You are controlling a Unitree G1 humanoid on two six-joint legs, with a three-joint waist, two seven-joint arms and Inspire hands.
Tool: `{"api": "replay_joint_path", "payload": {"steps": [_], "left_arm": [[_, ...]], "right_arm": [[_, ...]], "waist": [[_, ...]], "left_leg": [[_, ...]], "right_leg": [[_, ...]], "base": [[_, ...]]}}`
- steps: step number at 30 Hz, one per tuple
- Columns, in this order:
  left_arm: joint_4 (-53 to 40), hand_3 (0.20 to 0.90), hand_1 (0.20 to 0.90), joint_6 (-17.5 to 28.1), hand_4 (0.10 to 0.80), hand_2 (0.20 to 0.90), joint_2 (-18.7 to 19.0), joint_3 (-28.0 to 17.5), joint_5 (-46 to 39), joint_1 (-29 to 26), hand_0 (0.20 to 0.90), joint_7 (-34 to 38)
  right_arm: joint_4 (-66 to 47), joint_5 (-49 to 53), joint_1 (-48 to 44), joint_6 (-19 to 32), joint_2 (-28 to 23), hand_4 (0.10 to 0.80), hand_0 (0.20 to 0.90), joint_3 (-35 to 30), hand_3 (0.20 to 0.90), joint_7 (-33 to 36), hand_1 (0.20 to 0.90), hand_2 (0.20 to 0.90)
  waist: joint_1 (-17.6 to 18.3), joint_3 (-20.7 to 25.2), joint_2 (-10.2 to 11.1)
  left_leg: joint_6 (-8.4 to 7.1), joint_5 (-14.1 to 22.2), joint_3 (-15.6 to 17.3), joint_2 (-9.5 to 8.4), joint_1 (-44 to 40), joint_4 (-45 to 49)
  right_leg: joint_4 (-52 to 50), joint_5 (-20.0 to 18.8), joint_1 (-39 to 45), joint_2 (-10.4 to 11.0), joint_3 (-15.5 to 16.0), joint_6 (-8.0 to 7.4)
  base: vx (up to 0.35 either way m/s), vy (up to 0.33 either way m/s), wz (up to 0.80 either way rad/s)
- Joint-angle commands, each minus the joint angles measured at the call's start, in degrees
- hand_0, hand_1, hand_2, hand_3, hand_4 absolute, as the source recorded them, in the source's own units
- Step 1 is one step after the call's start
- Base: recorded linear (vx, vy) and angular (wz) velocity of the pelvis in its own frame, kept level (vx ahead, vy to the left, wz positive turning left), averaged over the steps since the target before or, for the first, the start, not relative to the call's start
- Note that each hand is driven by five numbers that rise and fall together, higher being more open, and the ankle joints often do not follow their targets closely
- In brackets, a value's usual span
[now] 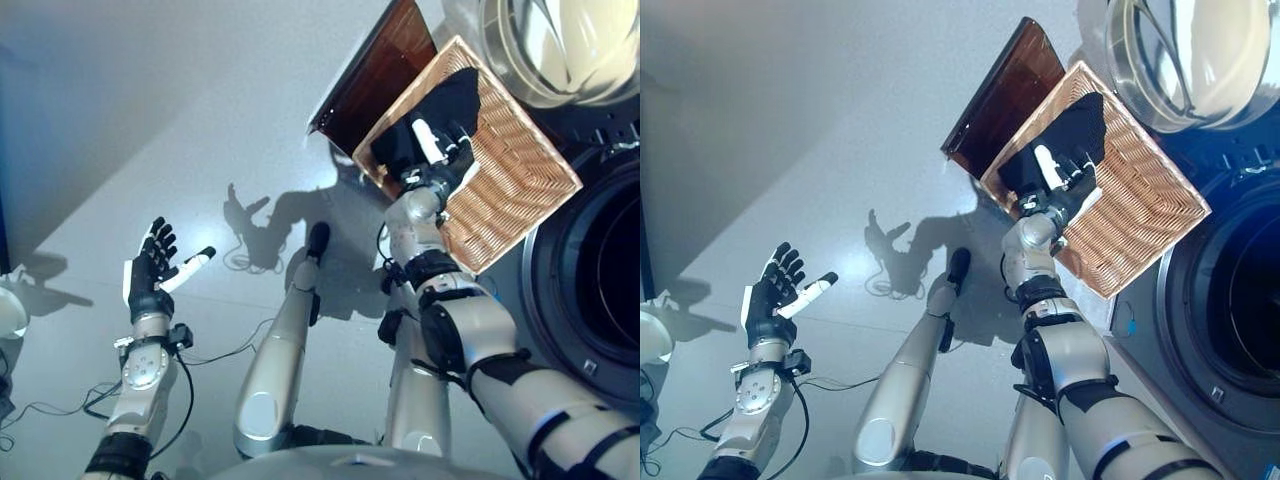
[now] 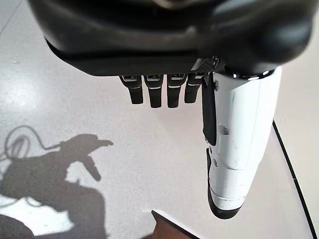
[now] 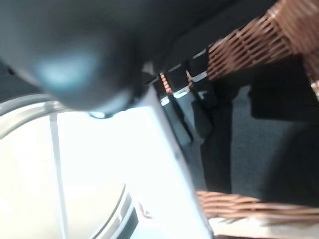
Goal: Pick up the clothes and place them into the washing machine
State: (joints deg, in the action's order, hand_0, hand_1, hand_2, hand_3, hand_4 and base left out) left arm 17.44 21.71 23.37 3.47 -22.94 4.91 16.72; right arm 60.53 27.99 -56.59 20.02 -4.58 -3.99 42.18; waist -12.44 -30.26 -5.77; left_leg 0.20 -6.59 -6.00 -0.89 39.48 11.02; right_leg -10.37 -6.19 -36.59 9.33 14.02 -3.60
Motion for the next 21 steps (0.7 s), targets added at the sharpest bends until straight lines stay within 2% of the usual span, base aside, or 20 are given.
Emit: {"api": "replay_joint_path", "payload": {"steps": [1, 9, 21], "left_arm": [[-4.71, 0.900, 0.900, 3.84, 0.800, 0.900, 3.98, -3.37, -0.30, 4.95, 0.900, 2.83], [-4.95, 0.900, 0.900, 4.39, 0.800, 0.900, 4.88, -3.75, -0.56, 5.14, 0.900, 1.58], [-4.85, 0.900, 0.900, 4.40, 0.800, 0.900, 5.15, -3.94, -0.68, 5.02, 0.900, 0.99]], "right_arm": [[-0.62, 0.74, -2.00, 1.66, 0.11, 0.800, 0.900, 0.58, 0.900, -1.07, 0.900, 0.900], [2.75, 1.04, -6.46, 0.17, -3.98, 0.800, 0.900, 0.49, 0.900, -3.11, 0.900, 0.900], [3.83, 0.78, -8.68, -0.21, -6.43, 0.800, 0.900, 0.59, 0.900, -3.55, 0.900, 0.900]], "waist": [[-1.11, 0.46, -0.74], [-2.06, 0.46, -1.43], [-2.40, 0.46, -1.69]], "left_leg": [[-0.79, 2.04, 3.05, -3.12, 3.27, -0.34], [-0.98, 1.57, 2.99, -3.15, 3.83, -0.94], [-1.08, 1.27, 3.03, -3.10, 5.24, -0.93]], "right_leg": [[1.79, -1.37, -1.40, 2.81, -2.58, -2.55], [1.85, -1.45, -2.28, 2.94, -2.55, -2.62], [1.41, -1.47, -3.81, 2.96, -2.70, -2.64]], "base": [[0.000, 0.000, 0.00], [0.000, -0.003, 0.02], [0.000, 0.000, 0.00]]}}
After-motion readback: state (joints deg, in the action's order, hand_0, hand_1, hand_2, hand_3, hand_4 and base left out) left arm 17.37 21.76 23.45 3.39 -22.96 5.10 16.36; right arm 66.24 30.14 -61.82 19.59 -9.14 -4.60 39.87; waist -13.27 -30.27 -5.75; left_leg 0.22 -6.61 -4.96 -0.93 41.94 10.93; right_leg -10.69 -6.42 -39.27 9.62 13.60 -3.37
